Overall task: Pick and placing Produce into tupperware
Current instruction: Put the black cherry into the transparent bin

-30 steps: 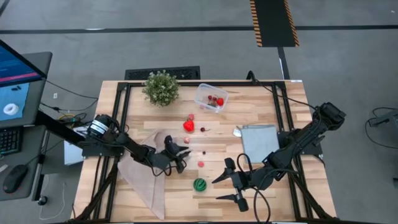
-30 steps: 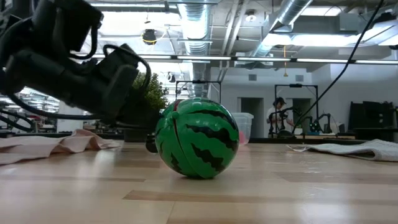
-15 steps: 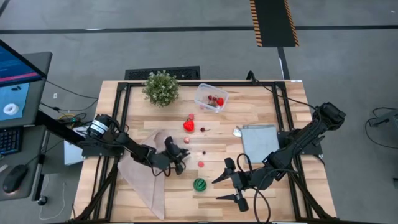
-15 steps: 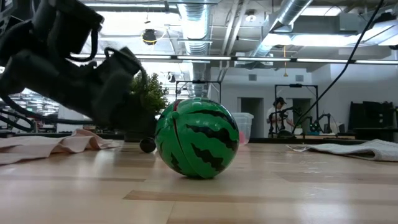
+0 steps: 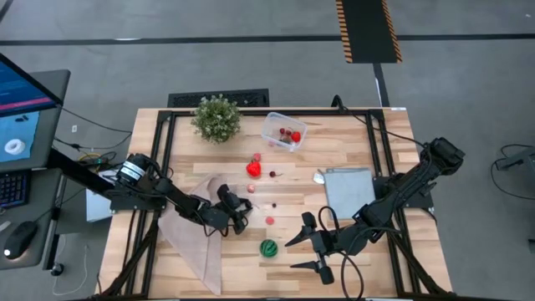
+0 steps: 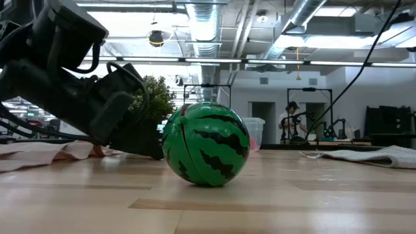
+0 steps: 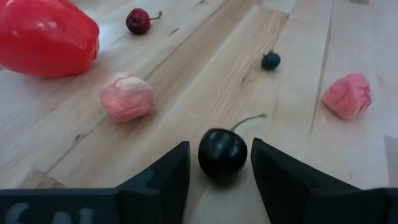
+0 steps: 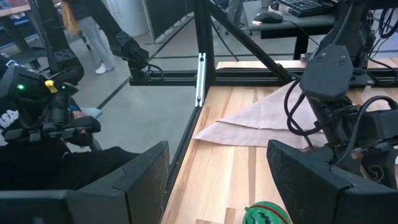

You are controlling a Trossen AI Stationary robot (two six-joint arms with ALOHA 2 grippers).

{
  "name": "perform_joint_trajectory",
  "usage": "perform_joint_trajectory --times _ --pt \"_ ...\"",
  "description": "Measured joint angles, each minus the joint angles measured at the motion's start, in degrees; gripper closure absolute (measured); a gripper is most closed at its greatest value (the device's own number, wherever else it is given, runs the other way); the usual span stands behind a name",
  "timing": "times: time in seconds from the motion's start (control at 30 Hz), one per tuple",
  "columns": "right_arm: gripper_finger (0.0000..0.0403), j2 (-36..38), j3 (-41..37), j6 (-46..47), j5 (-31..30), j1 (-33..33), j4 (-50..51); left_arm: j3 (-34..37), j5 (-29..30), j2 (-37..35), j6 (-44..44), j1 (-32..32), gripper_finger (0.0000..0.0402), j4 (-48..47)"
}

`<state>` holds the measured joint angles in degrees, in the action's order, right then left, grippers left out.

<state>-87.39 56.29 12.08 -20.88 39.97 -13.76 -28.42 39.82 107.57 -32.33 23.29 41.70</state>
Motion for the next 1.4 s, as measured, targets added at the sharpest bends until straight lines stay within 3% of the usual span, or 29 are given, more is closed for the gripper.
perform_joint_trajectory --times 0.4,0.73,0.9,1.3,1.4 --pt "0.0107 0.0 0.0 0.0 -0.02 -0.49 0.02 -0.02 -0.69 -0.02 3.01 -1.02 0.0252 -0.98" --pt "0.0107 0.0 0.0 0.0 -0.02 -1.19 0.03 -0.02 -2.05 -0.04 4.72 -2.08 0.0296 -0.55" --pt "0.0107 0.0 0.0 0.0 -0.02 -1.18 0.02 -0.02 -2.08 0.0 5.61 -2.11 0.0297 0.06" --pt "0.0107 0.0 0.0 -0.02 -0.17 -1.62 -0.47 -0.02 -1.34 0.07 8.82 -3.35 0.0296 11.49" --pt "0.0107 0.0 0.0 -1.1 -0.18 -2.36 -3.19 -0.02 -4.38 0.07 9.37 -5.93 0.0288 16.12"
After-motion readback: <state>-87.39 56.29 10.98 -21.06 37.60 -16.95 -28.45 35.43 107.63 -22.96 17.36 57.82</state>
